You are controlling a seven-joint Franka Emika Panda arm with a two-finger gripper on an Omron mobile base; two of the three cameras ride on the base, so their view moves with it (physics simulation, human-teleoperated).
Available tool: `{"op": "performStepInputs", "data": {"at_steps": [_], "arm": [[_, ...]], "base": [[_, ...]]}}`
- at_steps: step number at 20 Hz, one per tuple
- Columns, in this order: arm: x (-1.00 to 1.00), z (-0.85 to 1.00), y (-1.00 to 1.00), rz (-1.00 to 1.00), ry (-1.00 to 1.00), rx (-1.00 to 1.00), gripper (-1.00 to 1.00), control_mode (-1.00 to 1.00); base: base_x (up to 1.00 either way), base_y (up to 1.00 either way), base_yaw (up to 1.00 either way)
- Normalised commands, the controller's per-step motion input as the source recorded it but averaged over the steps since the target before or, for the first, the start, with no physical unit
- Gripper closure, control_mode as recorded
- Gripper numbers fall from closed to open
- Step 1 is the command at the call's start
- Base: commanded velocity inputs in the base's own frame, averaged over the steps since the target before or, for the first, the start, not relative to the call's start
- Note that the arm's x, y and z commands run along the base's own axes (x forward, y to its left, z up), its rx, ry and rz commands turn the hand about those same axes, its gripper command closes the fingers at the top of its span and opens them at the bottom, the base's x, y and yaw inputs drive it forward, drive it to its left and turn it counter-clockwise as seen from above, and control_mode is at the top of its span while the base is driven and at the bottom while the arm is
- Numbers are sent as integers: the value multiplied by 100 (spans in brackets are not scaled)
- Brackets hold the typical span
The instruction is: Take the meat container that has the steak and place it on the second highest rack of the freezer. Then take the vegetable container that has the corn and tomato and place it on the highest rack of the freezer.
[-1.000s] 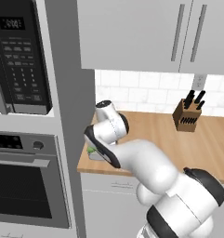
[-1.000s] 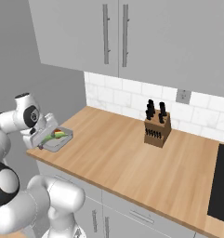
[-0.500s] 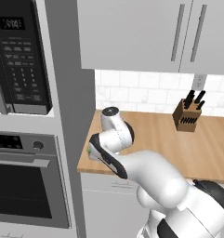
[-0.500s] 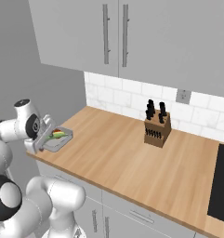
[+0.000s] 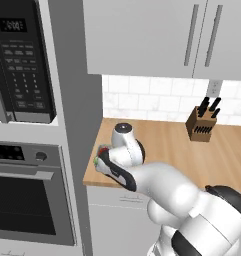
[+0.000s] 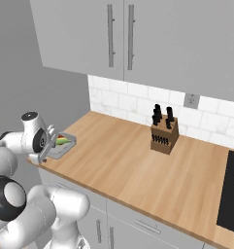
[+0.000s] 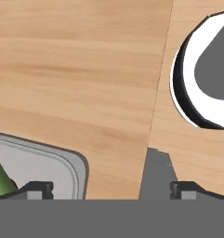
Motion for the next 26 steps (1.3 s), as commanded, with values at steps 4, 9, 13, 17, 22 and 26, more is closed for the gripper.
{"op": "performStepInputs", "data": {"at_steps": [4, 9, 13, 17, 22, 26], "arm": [[15, 0, 49, 0, 7, 0, -100, -100], [10, -1, 7, 0, 7, 0, -100, -100], [4, -15, 0, 0, 2, 0, -100, -100], [5, -11, -3, 0, 0, 0, -100, -100], [15, -1, -8, 0, 0, 0, -100, -100], [14, -13, -16, 0, 2, 0, -100, -100]], "base": [[0, 0, 0], [0, 0, 0], [0, 0, 0], [0, 0, 0], [0, 0, 0], [0, 0, 0]]}}
